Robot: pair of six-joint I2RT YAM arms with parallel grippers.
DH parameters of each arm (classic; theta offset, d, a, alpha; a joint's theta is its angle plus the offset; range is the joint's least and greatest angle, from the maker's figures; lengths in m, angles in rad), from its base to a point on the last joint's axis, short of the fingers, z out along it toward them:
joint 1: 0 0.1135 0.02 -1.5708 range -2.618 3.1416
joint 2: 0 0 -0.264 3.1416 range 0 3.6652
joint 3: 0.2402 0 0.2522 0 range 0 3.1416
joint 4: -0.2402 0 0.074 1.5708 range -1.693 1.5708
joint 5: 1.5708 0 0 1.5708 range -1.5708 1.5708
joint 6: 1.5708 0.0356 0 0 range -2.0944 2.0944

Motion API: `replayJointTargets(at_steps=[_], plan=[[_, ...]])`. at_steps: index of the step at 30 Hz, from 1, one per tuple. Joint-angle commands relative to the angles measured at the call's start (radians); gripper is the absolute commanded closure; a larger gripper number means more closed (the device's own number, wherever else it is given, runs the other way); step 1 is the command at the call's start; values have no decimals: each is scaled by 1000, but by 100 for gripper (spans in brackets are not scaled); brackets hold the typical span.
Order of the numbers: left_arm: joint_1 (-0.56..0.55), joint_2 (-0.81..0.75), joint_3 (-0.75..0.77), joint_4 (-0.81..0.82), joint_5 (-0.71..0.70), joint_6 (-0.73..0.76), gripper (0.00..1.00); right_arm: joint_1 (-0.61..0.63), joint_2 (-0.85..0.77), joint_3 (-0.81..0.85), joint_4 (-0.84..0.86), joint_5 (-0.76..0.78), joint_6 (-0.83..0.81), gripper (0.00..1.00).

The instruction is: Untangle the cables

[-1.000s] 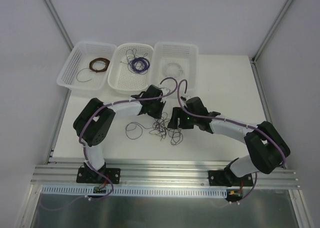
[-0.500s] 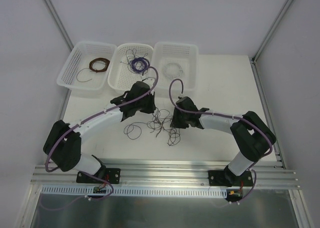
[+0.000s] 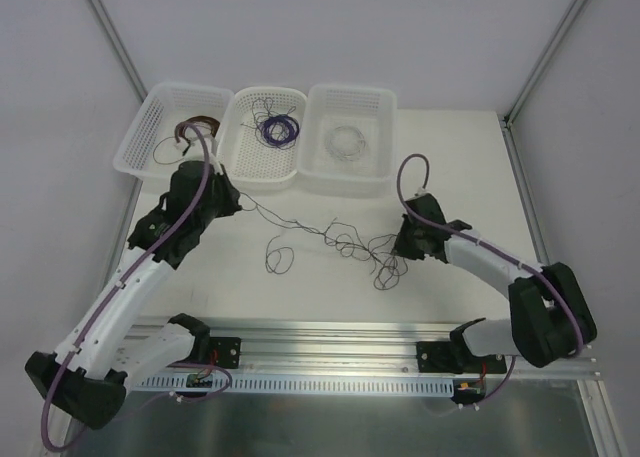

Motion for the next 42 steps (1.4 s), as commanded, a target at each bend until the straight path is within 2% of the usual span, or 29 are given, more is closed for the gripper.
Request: replayJointTargets(at_steps=[1, 5, 12, 16, 20, 24, 27, 32, 33, 42], plan=[[127, -75, 19, -111, -73, -2, 100, -110, -157, -22, -122, 4, -82, 99], [213, -90, 20, -185, -150, 35, 100, -311, -302, -10, -198, -79, -155, 99], [366, -79, -12, -237, -195, 46, 100, -460, -457, 143, -376, -105, -250, 99], [394, -89, -23, -236, -124, 31, 100, -485, -474, 203, -400, -178, -261, 99], [394, -87, -26, -236, -115, 31, 100, -485, -460, 208, -395, -222, -283, 99], [397, -109, 0, -237, -126, 49, 100, -484, -422, 154, -406, -179, -310, 99], [435, -107, 84, -271, -196, 93, 100, -517, -403, 110, -383, -150, -301, 99], [541, -72, 301, -279, -179, 116, 100, -601, -376, 39, -320, -196, -264, 99], [546, -52, 365, -282, -181, 115, 100, -609, -371, 39, -314, -202, -261, 99], [550, 9, 630, -291, -247, 139, 100, -658, -305, 18, -265, -222, -260, 99]])
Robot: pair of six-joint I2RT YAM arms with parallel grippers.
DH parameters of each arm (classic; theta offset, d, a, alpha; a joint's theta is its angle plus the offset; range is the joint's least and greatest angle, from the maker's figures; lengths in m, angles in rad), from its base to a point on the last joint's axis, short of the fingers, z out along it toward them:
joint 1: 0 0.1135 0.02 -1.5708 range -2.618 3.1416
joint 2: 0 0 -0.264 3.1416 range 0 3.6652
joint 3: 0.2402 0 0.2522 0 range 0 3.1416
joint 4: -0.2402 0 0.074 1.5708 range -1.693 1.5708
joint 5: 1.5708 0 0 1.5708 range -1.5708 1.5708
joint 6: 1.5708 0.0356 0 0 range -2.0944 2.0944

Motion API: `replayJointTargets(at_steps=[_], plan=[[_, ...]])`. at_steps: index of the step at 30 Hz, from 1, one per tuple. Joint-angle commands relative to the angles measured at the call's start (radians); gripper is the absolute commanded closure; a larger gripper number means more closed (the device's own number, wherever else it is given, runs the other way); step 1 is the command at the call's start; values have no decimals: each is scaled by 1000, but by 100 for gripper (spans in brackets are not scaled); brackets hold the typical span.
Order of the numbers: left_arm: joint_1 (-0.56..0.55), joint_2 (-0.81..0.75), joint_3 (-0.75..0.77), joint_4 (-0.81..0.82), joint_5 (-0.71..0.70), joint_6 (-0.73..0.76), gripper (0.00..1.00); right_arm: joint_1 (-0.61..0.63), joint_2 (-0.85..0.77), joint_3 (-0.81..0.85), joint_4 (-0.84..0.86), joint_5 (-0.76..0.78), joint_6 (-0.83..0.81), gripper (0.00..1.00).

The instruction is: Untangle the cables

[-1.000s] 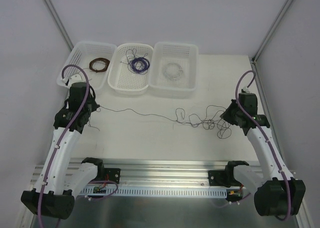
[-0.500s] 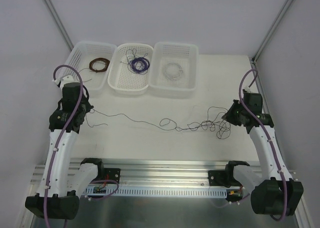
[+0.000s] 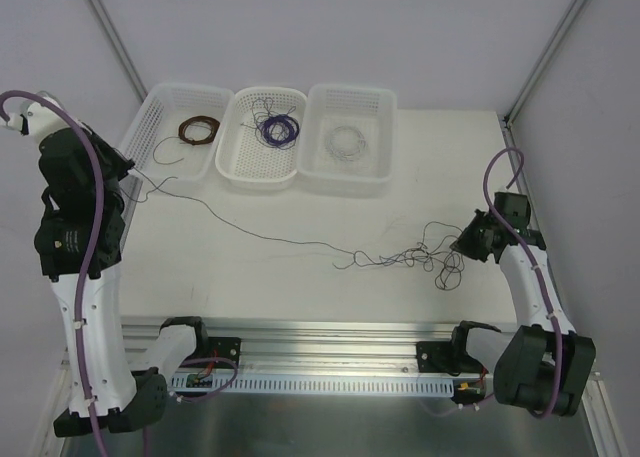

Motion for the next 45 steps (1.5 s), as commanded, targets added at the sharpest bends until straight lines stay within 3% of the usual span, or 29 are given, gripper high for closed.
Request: replayJointTargets(at_steps=[1, 7, 13, 16, 20, 24, 26, 27, 31, 32, 34, 35, 39, 45], plan=[[9, 19, 102, -7, -47, 39, 100, -25, 23, -14, 57, -27, 12, 99], [9, 89, 228, -8, 152, 28, 100, -19, 60, -31, 111, -107, 21, 98], [11, 148, 354, -7, 102, 16, 100, -13, 66, -60, 105, -101, 13, 98], [11, 149, 328, -5, 184, 31, 100, 13, 59, -51, 110, -105, -4, 94], [8, 88, 104, 7, 506, -28, 100, 140, 79, 22, 65, -65, -47, 89], [-26, 18, -292, 80, 629, -51, 100, 261, 91, 41, 59, -13, -58, 90], [-54, -1, -458, 111, 622, -51, 100, 312, 106, 42, 71, -11, -51, 91], [-75, -2, -502, 113, 602, -47, 96, 327, 112, 45, 73, -14, -50, 91], [-127, -9, -652, 122, 549, -41, 64, 409, 142, 56, 71, 4, -50, 91], [-146, -12, -677, 120, 551, -33, 49, 417, 145, 58, 70, 10, -50, 91], [-227, -10, -685, 124, 556, -13, 35, 438, 149, 61, 68, 13, -51, 91], [-259, -1, -685, 128, 560, 11, 23, 441, 149, 62, 67, 15, -54, 91], [-441, 53, -663, 154, 577, 88, 14, 466, 143, 67, 61, 22, -59, 91], [-682, 267, -556, 188, 448, 148, 16, 496, 131, 61, 56, 27, -62, 91]])
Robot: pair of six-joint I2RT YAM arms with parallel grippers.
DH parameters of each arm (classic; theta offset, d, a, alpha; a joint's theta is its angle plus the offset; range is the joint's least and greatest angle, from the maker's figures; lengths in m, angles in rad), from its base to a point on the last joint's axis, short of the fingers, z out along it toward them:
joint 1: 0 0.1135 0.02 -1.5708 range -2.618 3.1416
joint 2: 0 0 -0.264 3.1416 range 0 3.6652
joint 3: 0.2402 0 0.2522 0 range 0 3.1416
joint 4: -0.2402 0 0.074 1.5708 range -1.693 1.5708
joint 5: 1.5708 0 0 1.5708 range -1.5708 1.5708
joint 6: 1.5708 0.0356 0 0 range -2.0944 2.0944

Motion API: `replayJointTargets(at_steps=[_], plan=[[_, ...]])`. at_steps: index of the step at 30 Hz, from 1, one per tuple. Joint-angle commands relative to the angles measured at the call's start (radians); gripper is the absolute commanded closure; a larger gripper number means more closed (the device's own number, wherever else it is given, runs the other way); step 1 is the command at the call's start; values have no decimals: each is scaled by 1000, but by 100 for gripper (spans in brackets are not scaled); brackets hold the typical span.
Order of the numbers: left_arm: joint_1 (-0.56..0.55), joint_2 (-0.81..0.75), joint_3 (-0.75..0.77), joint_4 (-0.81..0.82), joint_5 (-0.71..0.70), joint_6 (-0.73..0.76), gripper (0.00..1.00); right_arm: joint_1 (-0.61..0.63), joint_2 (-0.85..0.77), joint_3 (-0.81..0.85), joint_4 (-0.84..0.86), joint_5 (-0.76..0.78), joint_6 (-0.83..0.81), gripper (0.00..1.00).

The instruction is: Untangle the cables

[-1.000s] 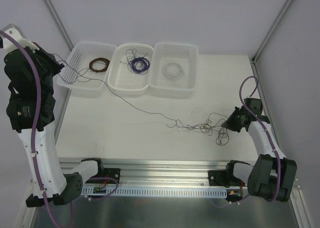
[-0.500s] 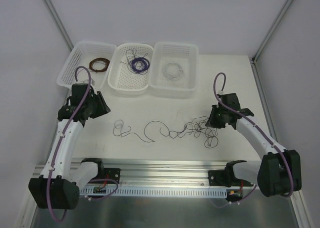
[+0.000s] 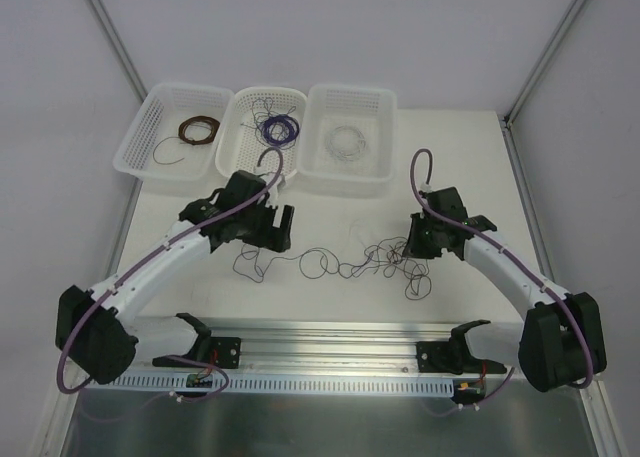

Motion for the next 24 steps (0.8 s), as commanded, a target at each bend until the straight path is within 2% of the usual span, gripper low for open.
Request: replayJointTargets(at_steps=[1, 7, 11, 16, 24], plan=[[-95, 120, 86, 53, -79, 72, 18, 21, -24, 32, -16, 16, -15, 91], [-215, 439, 235, 74, -133, 151, 25, 44, -27, 28, -5, 1, -4, 91], [-259, 567, 284, 85, -162, 221, 29, 59, -27, 25, 4, -13, -1, 91], [-279, 661, 310, 126, -112, 327, 34, 76, -25, 18, 10, -24, 2, 90], [-281, 753, 339, 148, -96, 395, 44, 81, -13, -2, 30, -42, 5, 91]])
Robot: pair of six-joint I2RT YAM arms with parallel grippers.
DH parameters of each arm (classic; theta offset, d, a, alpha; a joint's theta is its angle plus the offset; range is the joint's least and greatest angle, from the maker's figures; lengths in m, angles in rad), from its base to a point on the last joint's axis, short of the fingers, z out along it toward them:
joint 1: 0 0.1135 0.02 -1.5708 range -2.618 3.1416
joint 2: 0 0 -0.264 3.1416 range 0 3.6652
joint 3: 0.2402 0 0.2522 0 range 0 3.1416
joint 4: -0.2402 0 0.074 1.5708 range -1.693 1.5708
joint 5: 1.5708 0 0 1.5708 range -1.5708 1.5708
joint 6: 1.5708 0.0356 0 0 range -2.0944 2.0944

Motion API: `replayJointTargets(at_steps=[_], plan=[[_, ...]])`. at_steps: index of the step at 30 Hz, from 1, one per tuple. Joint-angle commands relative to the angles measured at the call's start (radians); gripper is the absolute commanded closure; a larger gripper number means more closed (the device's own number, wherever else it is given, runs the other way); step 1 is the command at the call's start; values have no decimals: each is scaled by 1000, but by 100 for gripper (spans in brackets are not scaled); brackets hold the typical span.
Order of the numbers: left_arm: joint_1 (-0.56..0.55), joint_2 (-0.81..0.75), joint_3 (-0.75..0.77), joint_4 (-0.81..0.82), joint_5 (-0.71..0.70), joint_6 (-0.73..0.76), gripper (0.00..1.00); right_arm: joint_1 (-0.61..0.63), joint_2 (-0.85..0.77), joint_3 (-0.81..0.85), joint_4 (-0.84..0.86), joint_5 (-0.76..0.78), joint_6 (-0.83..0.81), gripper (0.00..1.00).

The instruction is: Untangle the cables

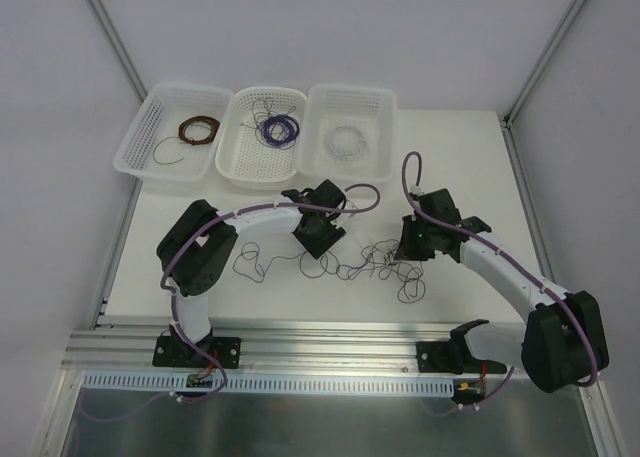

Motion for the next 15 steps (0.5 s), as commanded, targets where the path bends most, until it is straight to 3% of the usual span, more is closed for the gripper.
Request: replayJointTargets(at_steps=[1, 4, 7, 11, 15], plan=[[-1, 28, 45, 23, 45, 66, 47, 8, -8, 0, 26, -24, 4, 90], [-1, 60, 56, 24, 65, 71, 52, 11, -5, 3, 27, -21, 2, 91], [-1, 77, 56, 24, 68, 71, 66, 13, -5, 5, 23, -12, -1, 91], [-1, 51, 28, 24, 45, 68, 100, 13, -5, 6, 15, -3, -7, 91], [9, -48, -18, 24, -60, 39, 100, 13, -29, -10, 9, 61, 5, 97]])
